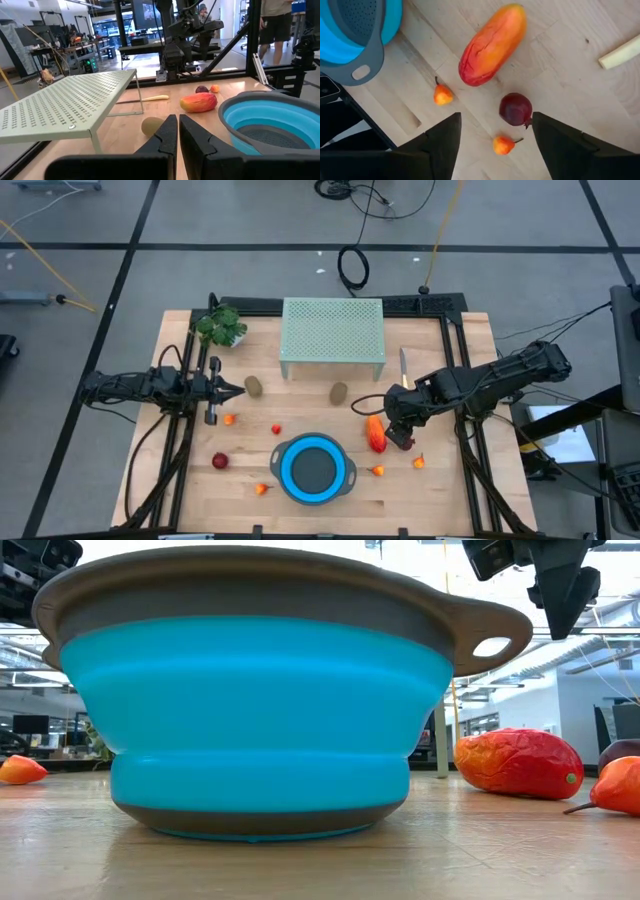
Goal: Pick & Place Fruit
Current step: Put the colander on the shelf
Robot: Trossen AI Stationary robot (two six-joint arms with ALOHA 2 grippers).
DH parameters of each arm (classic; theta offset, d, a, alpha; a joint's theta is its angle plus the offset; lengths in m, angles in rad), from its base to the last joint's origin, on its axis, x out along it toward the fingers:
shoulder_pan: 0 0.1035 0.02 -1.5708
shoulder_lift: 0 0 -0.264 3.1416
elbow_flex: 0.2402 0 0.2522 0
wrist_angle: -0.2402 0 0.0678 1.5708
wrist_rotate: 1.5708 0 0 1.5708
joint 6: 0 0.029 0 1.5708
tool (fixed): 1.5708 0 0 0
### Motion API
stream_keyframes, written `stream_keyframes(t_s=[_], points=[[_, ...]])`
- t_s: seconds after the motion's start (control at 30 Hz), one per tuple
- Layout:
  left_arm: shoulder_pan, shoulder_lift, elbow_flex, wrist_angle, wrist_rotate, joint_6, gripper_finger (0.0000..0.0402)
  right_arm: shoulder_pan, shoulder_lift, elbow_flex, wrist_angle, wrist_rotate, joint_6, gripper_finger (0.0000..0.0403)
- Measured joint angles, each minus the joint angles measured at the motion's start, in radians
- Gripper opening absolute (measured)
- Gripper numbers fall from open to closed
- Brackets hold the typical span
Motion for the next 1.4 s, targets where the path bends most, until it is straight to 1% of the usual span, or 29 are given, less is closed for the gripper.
stream_keyframes(t_s=[0.3, 0.43, 0.73, 0.87, 1.03, 1.23, 1.33, 1.4], points=[[0.0, 0.0, 0.0, 0.0, 0.0, 0.0, 0.0021, 0.001, 0.0, 0.0, 0.011, -0.003, -0.003, 0.0234], [0.0, 0.0, 0.0, 0.0, 0.0, 0.0, 0.0021, 0.0, 0.0, 0.0, 0.009, -0.002, -0.064, 0.0234], [0.0, 0.0, 0.0, 0.0, 0.0, 0.0, 0.0021, 0.0, 0.0, 0.0, 0.025, 0.0, -0.082, 0.024], [0.0, 0.0, 0.0, 0.0, 0.0, 0.0, 0.0021, 0.0, 0.0, 0.0, 0.027, 0.001, -0.08, 0.0264], [0.0, 0.0, 0.0, 0.0, 0.0, 0.004, 0.0021, 0.0, 0.0, 0.0, 0.027, 0.009, -0.079, 0.0316], [0.0, 0.0, 0.0, 0.0, 0.0, 0.004, 0.0021, 0.0, 0.0, 0.0, 0.035, 0.084, -0.07, 0.0376], [0.0, 0.0, 0.0, 0.0, 0.0, 0.004, 0.0021, 0.0, 0.0, 0.0, 0.041, 0.076, -0.049, 0.0394], [0.0, 0.0, 0.0, 0.0, 0.0, 0.004, 0.0021, 0.0, 0.0, 0.0, 0.062, 0.076, -0.029, 0.0398]])
